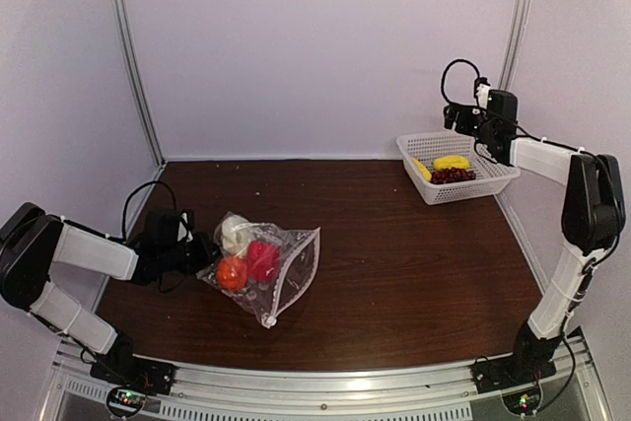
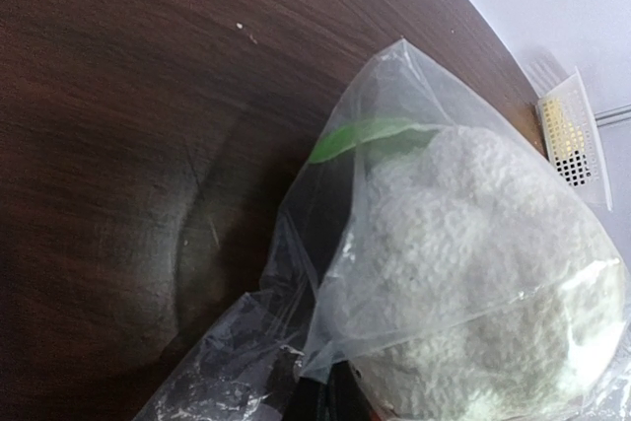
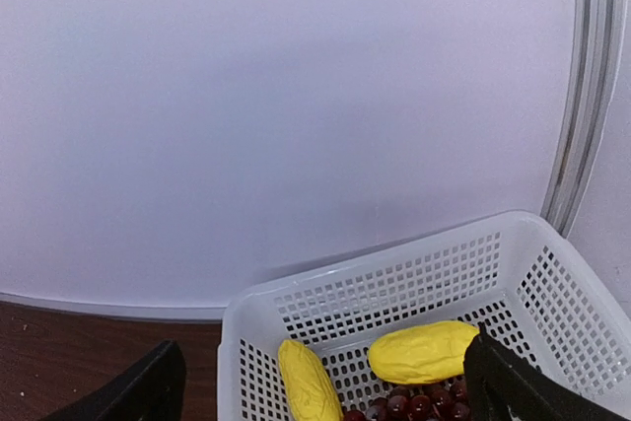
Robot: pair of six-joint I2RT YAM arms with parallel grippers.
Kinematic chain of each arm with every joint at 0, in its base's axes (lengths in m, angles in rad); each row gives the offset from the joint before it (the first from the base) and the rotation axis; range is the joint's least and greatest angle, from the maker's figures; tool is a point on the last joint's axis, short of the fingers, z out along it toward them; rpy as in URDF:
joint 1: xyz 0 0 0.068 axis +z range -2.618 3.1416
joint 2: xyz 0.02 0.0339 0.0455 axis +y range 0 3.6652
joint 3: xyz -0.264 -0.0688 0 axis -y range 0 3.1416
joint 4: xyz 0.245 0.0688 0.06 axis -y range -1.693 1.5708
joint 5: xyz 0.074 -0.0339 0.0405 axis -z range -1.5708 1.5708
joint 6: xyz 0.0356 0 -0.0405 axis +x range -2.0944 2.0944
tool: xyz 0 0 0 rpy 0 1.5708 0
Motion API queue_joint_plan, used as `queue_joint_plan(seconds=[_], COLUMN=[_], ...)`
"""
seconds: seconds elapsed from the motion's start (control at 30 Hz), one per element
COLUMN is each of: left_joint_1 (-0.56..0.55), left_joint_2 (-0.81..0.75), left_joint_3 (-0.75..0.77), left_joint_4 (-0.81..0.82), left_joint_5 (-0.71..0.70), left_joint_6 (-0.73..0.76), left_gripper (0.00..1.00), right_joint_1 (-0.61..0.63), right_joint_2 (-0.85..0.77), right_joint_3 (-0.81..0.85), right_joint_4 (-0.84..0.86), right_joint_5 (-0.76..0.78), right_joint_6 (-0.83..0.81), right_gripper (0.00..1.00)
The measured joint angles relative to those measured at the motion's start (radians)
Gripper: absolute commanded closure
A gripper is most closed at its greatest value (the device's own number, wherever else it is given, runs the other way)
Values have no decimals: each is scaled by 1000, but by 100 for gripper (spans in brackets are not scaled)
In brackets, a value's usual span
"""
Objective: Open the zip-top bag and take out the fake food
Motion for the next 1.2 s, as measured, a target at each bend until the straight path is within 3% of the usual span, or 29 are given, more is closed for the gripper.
queue_joint_plan(seconds=[0.37, 0.6, 0.77, 0.97, 1.2], left_joint_1=[0, 0, 0, 0, 0], left_joint_2=[-19, -22, -25, -25, -25], left_joint_3=[-10, -13, -13, -13, -13], left_joint_4=[-1, -1, -1, 0, 0], left_joint_5=[2, 2, 2, 3, 4], left_joint_6=[10, 10, 10, 10, 10], left_gripper=[100, 100, 100, 100, 100], right_joint_1=[-6, 272, 457, 648, 777], right_joint_2=[-89, -255, -385, -407, -397], right_joint_3=[-110, -310, -491, -677, -720], right_joint_4=[102, 50, 55, 72, 111], right_joint_5=[-327, -328, -323, -302, -285], right_joint_6=[180, 209, 237, 286, 323], right_gripper=[1, 7, 18, 33, 44])
